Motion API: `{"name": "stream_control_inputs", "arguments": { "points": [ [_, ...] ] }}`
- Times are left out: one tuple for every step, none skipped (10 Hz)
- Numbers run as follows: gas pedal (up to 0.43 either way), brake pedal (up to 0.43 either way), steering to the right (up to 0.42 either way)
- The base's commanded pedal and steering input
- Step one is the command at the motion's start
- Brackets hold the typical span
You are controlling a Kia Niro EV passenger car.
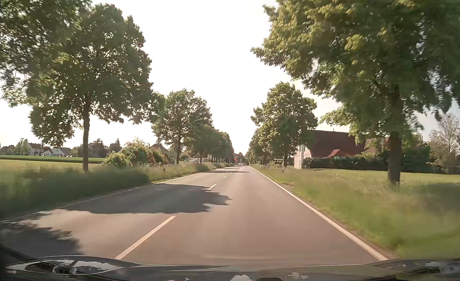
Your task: Follow the waypoints while adhering to traffic rules and regulations
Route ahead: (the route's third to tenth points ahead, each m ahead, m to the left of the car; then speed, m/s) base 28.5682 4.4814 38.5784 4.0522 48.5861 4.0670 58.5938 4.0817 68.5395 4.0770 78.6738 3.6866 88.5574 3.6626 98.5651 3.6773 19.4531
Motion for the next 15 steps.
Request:
{"name": "stream_control_inputs", "arguments": {
  "points": [
    [0.138,0.0,-0.002],
    [0.138,0.0,-0.002],
    [0.138,0.0,-0.002],
    [0.138,0.0,-0.002],
    [0.138,0.0,-0.002],
    [0.138,0.0,-0.002],
    [0.138,0.0,-0.002],
    [0.138,0.0,0.001],
    [0.138,0.0,0.004],
    [0.138,0.0,0.004],
    [0.15,0.0,0.005],
    [0.15,0.0,0.006],
    [0.15,0.0,0.007],
    [0.15,0.0,0.007],
    [0.15,0.0,0.006]
  ]
}}
